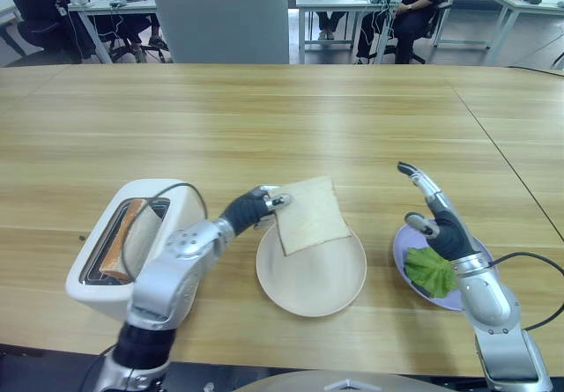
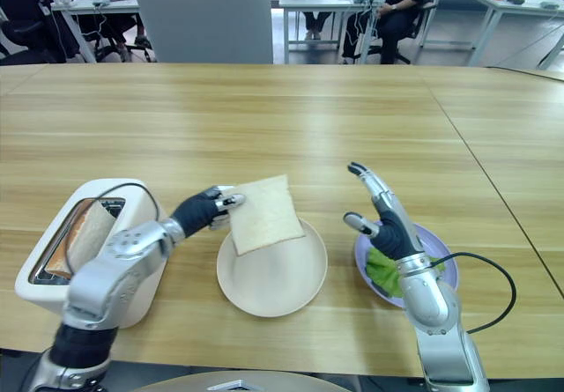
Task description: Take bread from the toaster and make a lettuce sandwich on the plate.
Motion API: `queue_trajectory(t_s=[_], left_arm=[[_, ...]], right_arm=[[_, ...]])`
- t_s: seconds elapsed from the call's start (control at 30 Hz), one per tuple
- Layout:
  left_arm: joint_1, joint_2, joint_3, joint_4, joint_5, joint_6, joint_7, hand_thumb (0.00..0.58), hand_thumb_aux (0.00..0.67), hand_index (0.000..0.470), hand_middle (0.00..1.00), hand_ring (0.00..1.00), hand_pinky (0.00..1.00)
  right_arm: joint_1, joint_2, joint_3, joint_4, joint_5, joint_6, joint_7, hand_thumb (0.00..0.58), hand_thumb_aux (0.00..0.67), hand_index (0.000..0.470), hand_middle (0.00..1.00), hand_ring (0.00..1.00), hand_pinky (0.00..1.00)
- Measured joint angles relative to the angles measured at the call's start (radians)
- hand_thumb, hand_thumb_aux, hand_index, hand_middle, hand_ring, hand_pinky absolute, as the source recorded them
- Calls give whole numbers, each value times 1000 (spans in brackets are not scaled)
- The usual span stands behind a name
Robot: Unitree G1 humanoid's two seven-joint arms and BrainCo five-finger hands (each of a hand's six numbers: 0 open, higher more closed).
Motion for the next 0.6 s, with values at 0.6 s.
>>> queue_trajectory(t_s=[0.6], left_arm=[[4,-17,-138,255,177,-163,-67,580,670,460,1000,1000,1000]], right_arm=[[7,-65,246,160,-178,-139,56,0,0,0,0,0,0]])
